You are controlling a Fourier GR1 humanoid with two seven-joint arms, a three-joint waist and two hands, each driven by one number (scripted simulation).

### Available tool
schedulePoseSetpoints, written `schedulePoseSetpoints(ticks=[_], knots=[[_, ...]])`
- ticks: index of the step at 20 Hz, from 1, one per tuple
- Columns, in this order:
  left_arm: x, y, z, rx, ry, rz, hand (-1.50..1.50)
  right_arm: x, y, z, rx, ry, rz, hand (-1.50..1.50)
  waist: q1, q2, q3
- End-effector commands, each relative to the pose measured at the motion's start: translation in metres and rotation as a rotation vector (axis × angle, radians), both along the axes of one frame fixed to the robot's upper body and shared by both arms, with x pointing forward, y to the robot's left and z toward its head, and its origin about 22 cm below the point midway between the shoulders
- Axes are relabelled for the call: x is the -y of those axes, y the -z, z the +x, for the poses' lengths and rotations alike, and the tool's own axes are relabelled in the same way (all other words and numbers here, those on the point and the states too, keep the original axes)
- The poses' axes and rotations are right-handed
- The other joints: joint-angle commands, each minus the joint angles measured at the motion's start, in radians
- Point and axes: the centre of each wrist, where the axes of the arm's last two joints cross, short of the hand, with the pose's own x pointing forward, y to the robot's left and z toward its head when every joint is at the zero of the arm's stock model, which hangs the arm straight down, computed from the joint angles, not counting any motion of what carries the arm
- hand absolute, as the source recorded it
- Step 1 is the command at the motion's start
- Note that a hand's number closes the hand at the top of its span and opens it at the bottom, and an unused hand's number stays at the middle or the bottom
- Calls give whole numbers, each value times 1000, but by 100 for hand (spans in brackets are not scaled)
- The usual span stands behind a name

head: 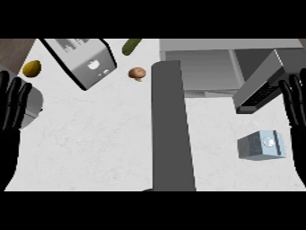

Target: Pick up the milk, place it into the microwave and close the microwave

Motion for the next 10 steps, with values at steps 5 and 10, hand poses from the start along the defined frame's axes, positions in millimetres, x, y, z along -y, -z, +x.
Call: schedulePoseSetpoints(ticks=[5,10], knots=[[40,3,13,70,6,9,-150,61,-21,-49,-1,-123,-15,-150,-9,-23,-22],[37,24,-24,-75,-54,-201,-150,80,-22,-74,-19,-250,-28,-150,2,-26,-22]])
